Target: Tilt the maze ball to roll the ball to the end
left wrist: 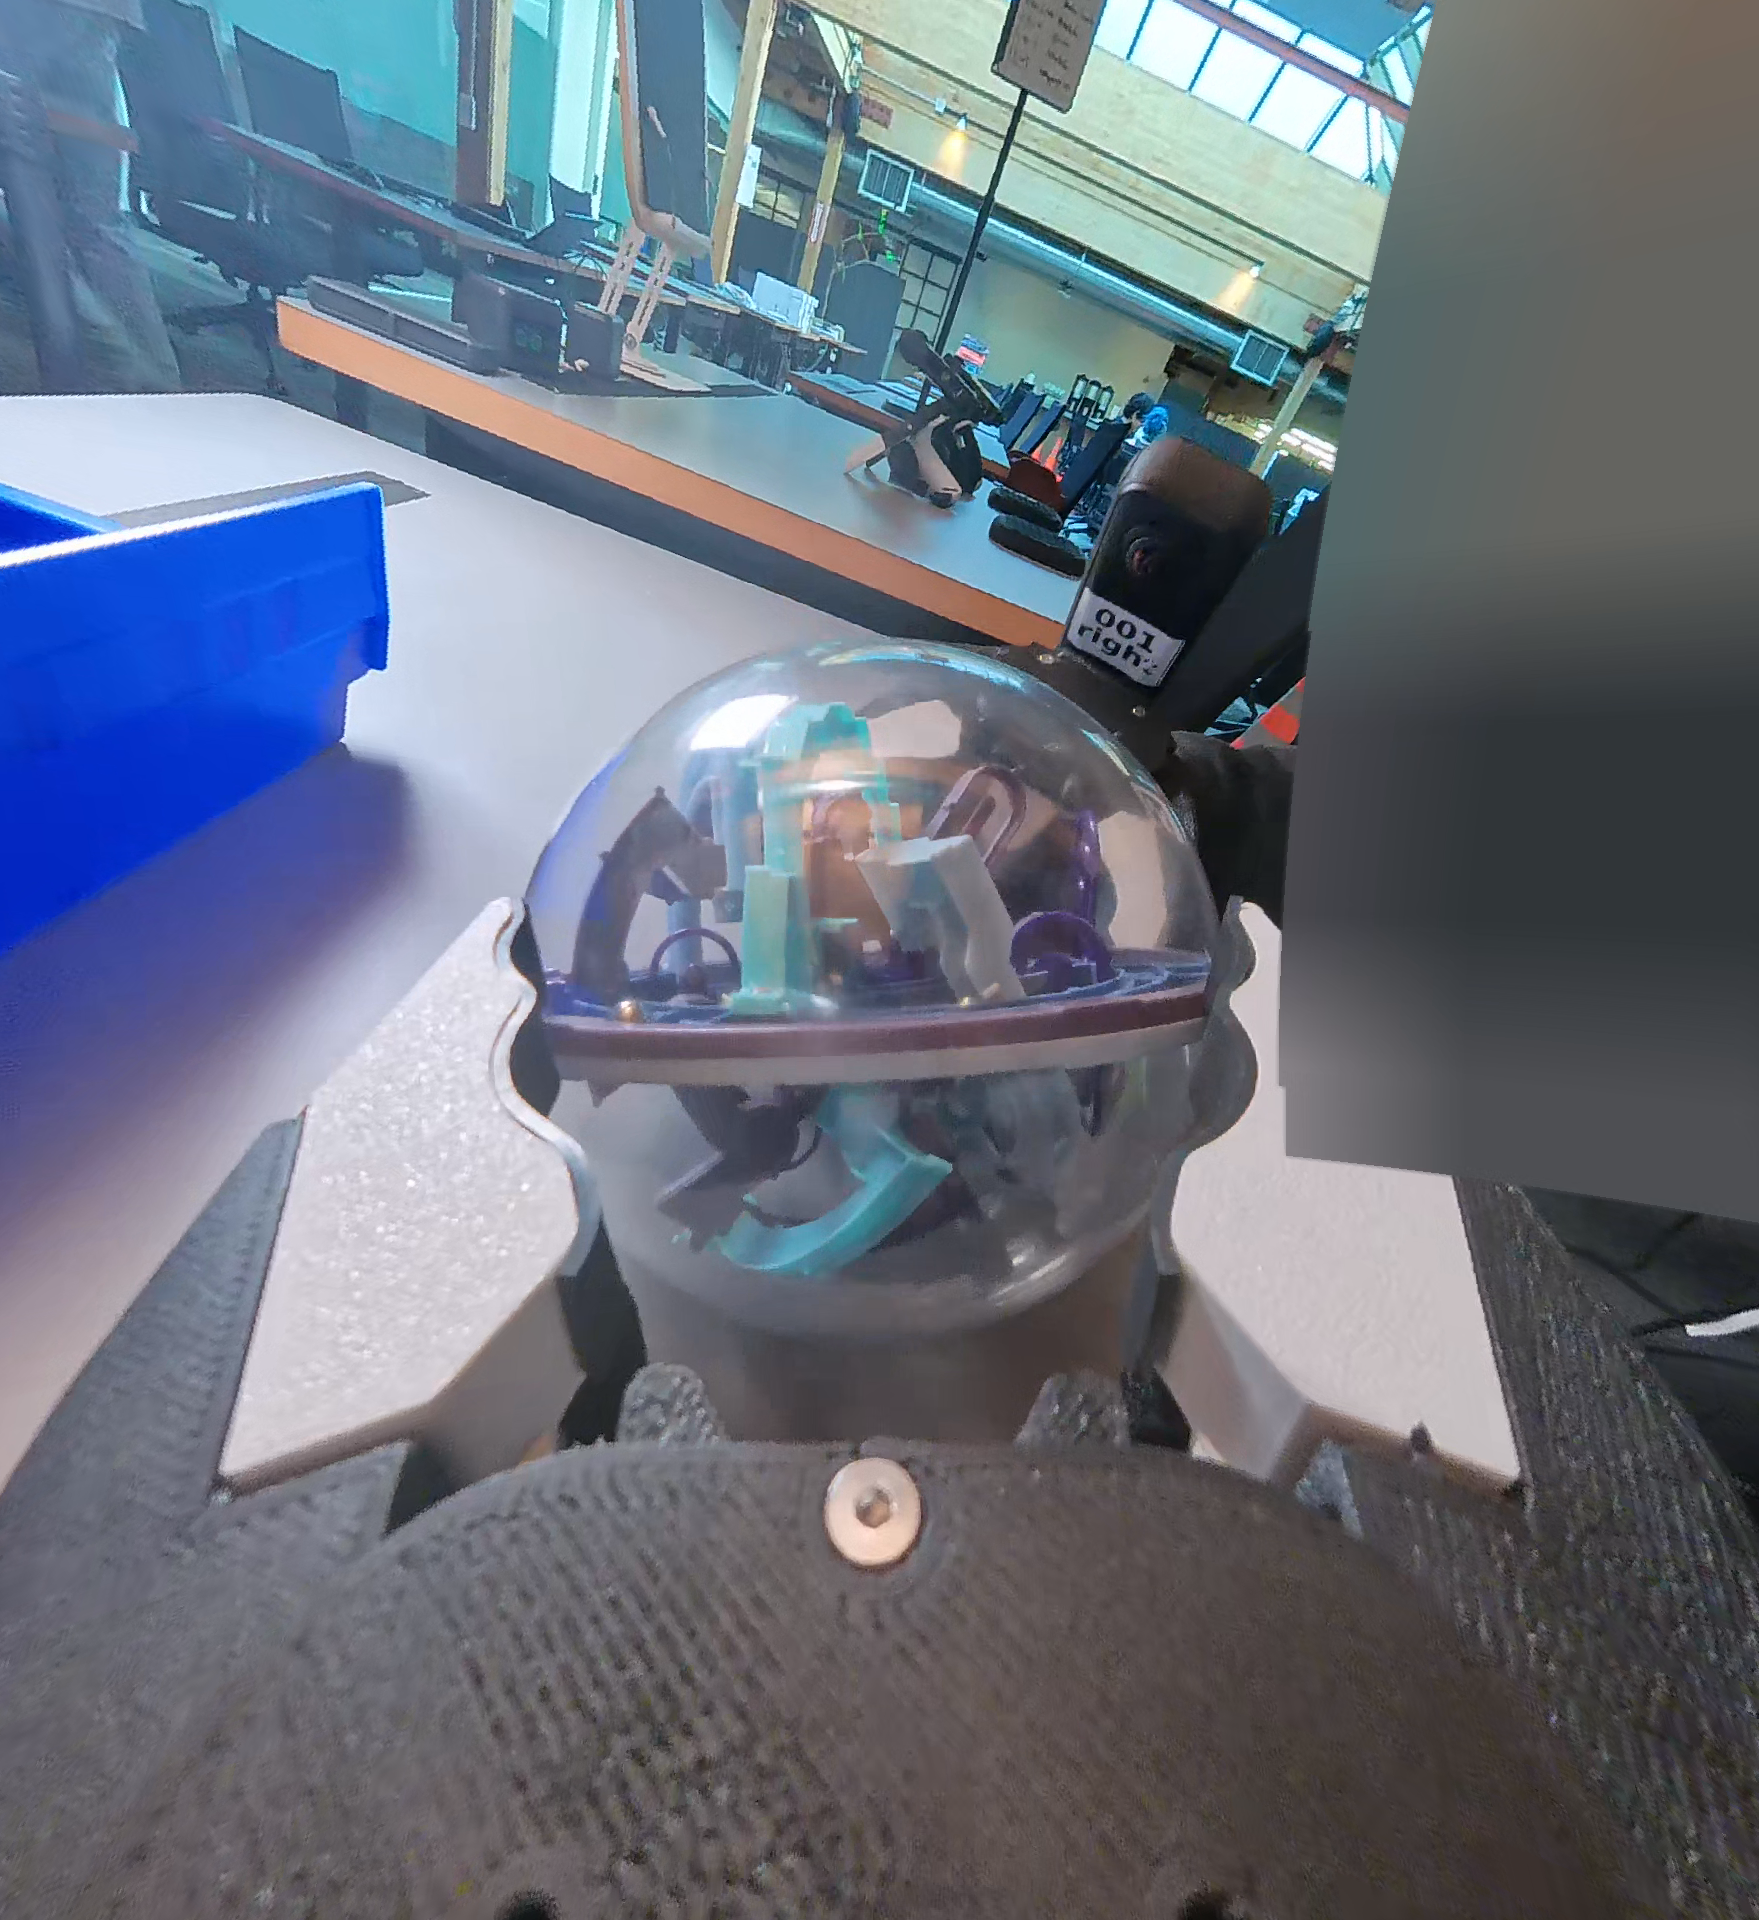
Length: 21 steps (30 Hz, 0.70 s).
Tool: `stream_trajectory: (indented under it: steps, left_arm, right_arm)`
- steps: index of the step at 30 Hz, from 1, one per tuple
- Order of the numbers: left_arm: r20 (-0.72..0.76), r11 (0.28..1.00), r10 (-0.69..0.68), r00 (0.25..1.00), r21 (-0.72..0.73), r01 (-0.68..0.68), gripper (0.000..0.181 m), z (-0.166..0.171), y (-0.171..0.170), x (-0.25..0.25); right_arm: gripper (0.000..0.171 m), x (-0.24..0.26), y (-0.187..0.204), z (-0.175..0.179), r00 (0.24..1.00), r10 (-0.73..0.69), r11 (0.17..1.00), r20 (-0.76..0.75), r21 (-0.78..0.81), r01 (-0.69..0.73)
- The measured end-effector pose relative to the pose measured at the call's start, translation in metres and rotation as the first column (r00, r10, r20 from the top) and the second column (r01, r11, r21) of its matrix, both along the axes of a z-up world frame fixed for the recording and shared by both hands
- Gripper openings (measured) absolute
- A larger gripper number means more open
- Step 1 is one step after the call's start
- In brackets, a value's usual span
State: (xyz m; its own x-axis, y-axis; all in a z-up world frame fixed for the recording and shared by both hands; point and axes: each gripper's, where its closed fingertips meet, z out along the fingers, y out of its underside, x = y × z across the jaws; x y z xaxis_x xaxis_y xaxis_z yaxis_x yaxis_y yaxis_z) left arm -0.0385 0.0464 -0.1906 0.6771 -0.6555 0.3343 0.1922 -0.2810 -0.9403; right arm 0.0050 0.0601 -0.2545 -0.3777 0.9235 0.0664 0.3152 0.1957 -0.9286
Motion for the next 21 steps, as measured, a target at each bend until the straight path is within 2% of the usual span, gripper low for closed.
stream_trajectory:
  steps: [1, 11, 21]
  left_arm:
    - [0.002, 1.000, 0.003, 1.000, -0.002, -0.003, 0.123, 0.0006, 0.0005, -0.0002]
    - [0.021, 0.998, 0.028, 0.999, -0.064, -0.027, 0.121, 0.0020, 0.0085, -0.0034]
    - [0.033, 0.998, 0.030, 0.999, -0.060, -0.028, 0.121, 0.0023, 0.0089, -0.0038]
  right_arm:
    - [0.133, -0.0001, -0.0002, -0.0014, 1.000, 0.001, 1.000, 0.005, -0.005, -0.001]
    - [0.133, -0.0023, 0.0005, -0.0050, 0.999, 0.010, 0.997, 0.035, -0.080, -0.007]
    - [0.133, -0.0024, 0.0004, -0.0050, 0.999, 0.015, 0.996, 0.040, -0.092, -0.012]
